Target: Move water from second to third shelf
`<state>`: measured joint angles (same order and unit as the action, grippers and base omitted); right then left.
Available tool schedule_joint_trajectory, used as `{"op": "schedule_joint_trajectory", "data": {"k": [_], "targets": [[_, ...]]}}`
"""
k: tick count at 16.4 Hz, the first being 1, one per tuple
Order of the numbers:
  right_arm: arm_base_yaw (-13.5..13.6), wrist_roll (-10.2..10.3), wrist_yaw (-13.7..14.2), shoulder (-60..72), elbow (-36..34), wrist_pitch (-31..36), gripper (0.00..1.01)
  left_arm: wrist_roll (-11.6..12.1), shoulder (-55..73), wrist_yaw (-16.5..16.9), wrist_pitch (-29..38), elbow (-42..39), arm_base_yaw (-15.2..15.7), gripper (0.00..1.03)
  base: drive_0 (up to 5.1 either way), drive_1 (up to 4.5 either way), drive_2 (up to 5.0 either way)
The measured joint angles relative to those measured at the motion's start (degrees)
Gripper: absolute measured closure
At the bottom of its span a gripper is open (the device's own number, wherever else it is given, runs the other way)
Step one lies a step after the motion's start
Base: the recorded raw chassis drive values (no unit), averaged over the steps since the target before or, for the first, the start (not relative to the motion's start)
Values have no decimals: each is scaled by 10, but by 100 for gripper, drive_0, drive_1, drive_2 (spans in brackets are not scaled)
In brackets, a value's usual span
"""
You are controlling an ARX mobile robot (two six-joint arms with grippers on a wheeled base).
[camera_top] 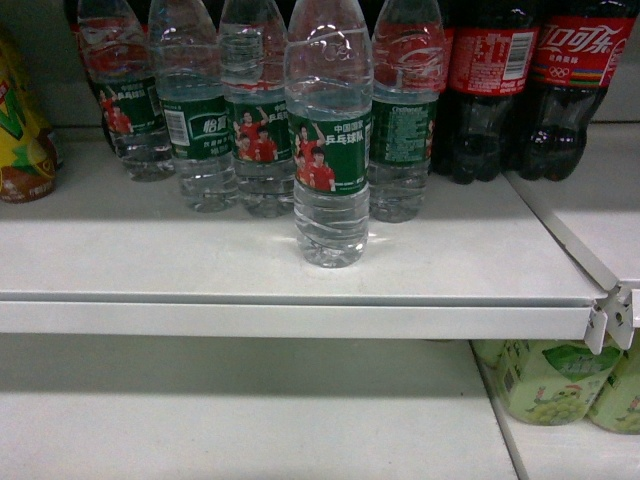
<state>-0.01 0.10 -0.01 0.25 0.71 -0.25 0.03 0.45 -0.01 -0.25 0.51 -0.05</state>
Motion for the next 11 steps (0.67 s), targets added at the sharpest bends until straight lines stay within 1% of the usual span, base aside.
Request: {"op": "schedule_joint_trajectory", "data": {"k": [7, 8, 9, 10, 11], "targets": [[0, 0, 0, 0, 0, 0, 3, 0, 0, 0, 0, 0, 0, 5, 0, 0, 0], [1, 1, 5, 1, 0, -6, 3, 0, 0, 0, 0, 0, 0, 5, 0, 0, 0], [9, 21, 37, 14, 11, -46, 3, 0, 0, 0, 0, 0, 0, 5, 0, 0, 0], [8, 39, 45, 37, 14, -47, 3, 0, 0, 0, 0, 0, 0, 5, 0, 0, 0], [-20, 56, 29, 69, 24, -27, 3, 0, 0, 0, 0, 0, 0, 5, 0, 0, 0]]}}
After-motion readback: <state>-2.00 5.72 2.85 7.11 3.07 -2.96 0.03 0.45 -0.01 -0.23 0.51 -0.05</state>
